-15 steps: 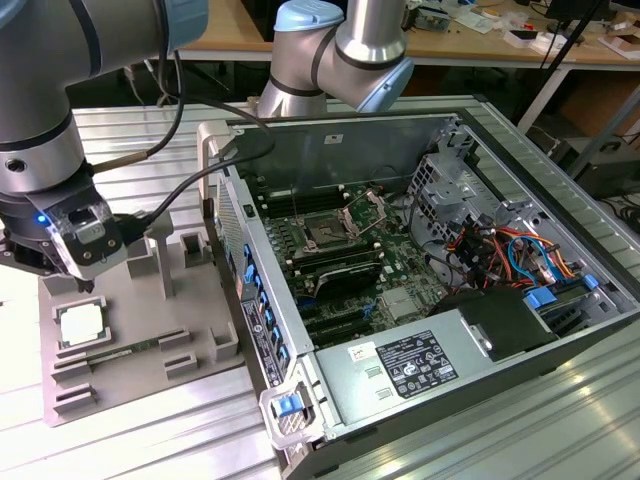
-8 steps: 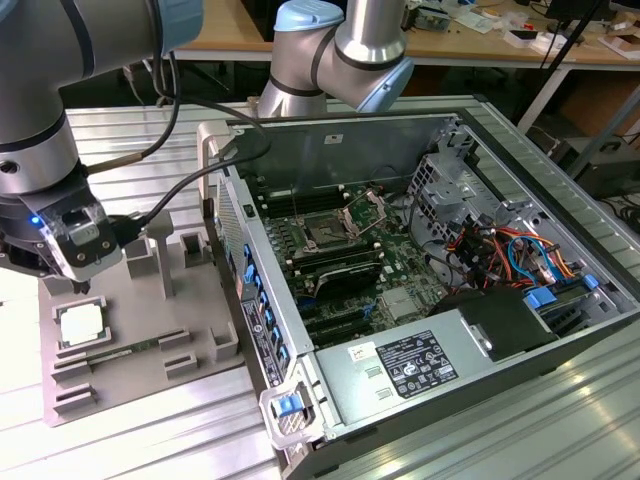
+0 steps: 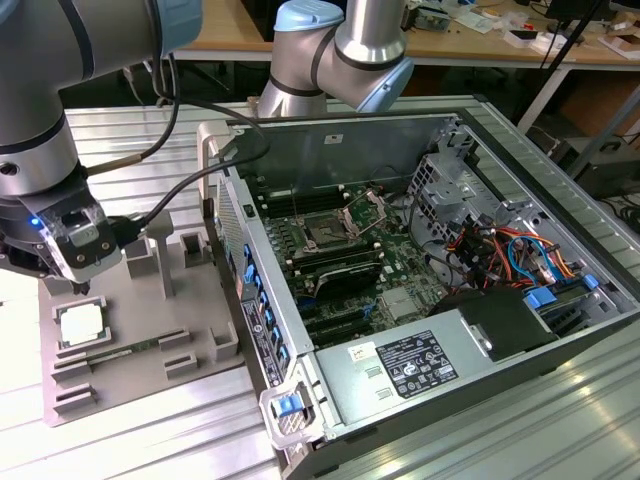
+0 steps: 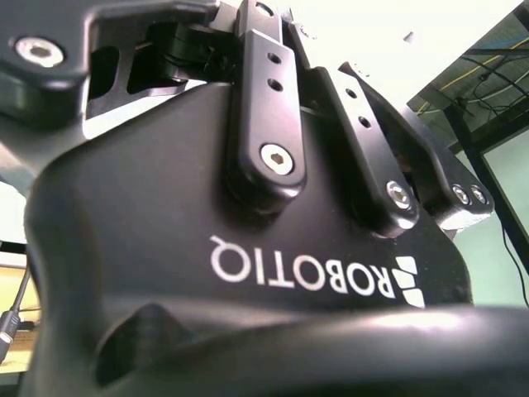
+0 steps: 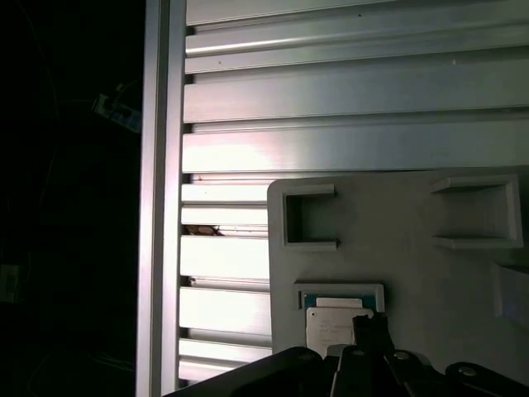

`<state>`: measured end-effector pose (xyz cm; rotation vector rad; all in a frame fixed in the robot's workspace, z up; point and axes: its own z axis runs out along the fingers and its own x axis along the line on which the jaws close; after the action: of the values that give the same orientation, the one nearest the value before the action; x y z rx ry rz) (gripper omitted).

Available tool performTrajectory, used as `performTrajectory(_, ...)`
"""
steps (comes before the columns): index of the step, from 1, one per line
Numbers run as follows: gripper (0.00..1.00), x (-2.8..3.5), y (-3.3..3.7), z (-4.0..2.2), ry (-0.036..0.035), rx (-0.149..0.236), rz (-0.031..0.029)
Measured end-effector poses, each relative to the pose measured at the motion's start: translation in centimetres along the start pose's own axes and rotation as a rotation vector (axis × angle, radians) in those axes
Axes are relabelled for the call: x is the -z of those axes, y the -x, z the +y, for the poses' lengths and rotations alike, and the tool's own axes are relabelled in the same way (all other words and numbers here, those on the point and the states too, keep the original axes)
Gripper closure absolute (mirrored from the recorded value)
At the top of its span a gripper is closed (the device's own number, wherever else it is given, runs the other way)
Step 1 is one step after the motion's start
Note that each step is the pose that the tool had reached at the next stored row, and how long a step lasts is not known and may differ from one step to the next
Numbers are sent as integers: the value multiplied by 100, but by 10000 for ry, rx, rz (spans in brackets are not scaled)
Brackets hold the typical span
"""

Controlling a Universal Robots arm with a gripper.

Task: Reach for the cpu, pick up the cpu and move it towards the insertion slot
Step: 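Reach for the cpu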

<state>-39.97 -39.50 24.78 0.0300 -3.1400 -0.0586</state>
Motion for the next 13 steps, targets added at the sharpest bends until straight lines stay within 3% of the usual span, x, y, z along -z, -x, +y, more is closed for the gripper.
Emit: performTrajectory(13,89,-31,-8,-1,0,0,-1)
